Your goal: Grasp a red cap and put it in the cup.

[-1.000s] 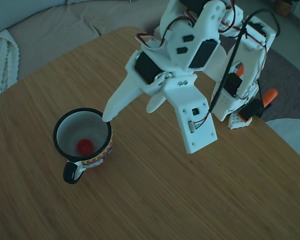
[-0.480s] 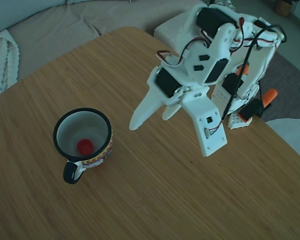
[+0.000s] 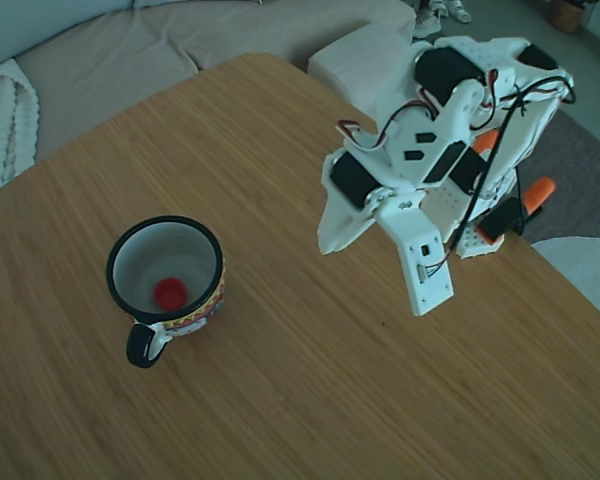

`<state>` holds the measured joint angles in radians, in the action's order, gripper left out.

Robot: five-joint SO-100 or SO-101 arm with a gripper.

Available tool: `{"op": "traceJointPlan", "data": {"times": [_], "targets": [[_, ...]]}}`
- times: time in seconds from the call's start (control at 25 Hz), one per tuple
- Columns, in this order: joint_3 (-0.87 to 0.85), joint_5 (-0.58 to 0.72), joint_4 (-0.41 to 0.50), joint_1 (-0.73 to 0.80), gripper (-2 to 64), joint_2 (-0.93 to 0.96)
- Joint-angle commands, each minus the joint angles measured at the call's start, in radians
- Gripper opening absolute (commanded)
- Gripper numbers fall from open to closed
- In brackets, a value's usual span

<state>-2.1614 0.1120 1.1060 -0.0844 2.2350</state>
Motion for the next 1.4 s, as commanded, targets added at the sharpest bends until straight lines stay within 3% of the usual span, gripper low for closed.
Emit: {"op": "traceJointPlan", "data": {"times": [0.0,0.2,0.52,1.36], "targets": [[-0.037,-0.006,-0.014,0.006,1.2,0.078],[-0.146,-0.003,-0.023,0.006,1.3,0.193],[-0.387,-0.008,-0.12,0.006,1.3,0.403],[-0.551,-0.009,-0.115,0.006,1.3,0.594]]}}
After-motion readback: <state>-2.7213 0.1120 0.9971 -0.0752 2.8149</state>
